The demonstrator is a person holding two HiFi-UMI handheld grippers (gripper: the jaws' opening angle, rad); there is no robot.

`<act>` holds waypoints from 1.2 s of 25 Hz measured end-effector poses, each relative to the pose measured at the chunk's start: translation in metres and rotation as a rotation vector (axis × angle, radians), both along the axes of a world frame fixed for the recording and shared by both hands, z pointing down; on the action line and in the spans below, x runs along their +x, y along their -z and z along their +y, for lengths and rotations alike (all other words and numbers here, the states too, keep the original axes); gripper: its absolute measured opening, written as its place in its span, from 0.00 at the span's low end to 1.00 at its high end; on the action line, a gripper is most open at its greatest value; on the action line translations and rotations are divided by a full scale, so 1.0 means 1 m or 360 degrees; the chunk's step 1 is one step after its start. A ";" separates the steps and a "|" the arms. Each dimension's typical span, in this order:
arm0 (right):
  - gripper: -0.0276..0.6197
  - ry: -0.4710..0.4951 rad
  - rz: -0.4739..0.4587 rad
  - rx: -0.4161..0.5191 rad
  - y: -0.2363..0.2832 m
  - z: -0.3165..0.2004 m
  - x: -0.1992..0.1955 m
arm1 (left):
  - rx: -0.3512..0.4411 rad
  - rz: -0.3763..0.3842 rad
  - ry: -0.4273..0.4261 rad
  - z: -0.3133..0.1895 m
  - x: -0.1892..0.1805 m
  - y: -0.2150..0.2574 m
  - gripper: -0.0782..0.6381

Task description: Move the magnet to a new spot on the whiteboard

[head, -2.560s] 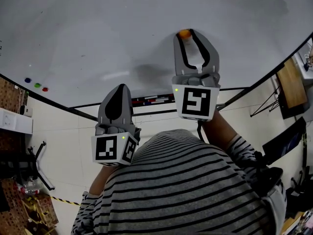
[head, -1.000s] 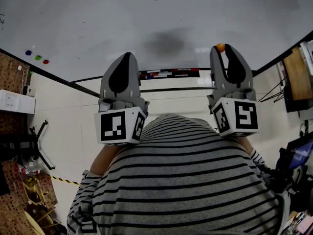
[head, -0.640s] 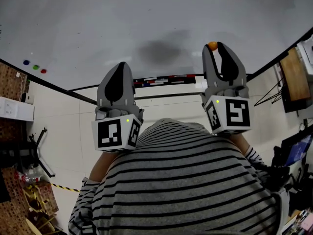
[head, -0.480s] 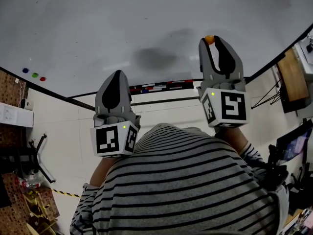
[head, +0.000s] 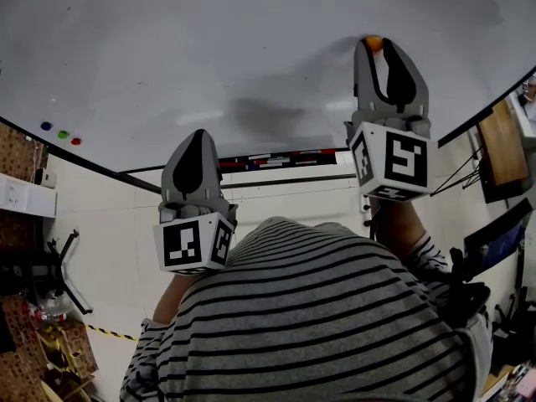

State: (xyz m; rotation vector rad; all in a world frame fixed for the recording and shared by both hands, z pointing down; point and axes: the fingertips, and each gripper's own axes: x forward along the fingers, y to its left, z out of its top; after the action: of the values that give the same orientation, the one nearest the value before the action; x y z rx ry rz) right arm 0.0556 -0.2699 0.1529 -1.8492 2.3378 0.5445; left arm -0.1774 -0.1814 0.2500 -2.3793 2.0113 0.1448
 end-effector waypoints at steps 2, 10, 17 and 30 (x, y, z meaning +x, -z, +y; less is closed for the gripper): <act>0.23 -0.0015 0.0001 0.0006 0.000 -0.001 0.001 | 0.0002 0.0004 0.0002 0.001 -0.001 0.001 0.13; 0.22 -0.0018 -0.0009 0.0033 0.001 -0.002 0.000 | -0.0015 0.0008 -0.0018 -0.005 -0.003 0.000 0.13; 0.22 0.0060 -0.0095 -0.0015 0.001 0.033 0.007 | -0.0009 0.0004 -0.0051 -0.009 0.000 -0.002 0.13; 0.05 0.0069 -0.0208 -0.0451 -0.108 0.055 0.010 | -0.0017 0.0003 -0.0038 -0.011 0.004 -0.014 0.13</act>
State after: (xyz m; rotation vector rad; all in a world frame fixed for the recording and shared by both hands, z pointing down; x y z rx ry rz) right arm 0.0657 -0.2148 0.2606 -1.8720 2.4634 0.0858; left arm -0.1731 -0.1924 0.2643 -2.4107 1.9903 0.1375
